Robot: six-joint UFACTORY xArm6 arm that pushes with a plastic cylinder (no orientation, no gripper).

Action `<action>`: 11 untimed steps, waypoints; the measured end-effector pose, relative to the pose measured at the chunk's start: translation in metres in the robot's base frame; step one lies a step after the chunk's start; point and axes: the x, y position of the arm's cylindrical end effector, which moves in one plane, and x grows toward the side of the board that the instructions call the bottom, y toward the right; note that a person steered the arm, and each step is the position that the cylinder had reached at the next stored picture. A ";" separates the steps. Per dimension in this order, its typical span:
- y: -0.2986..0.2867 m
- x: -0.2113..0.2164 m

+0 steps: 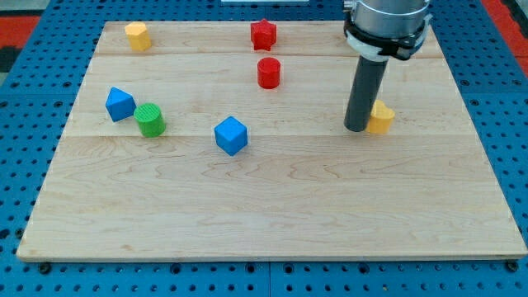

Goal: Push the blue cube towards the bottom left

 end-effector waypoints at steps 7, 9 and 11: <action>-0.210 0.047; -0.207 0.122; -0.292 0.150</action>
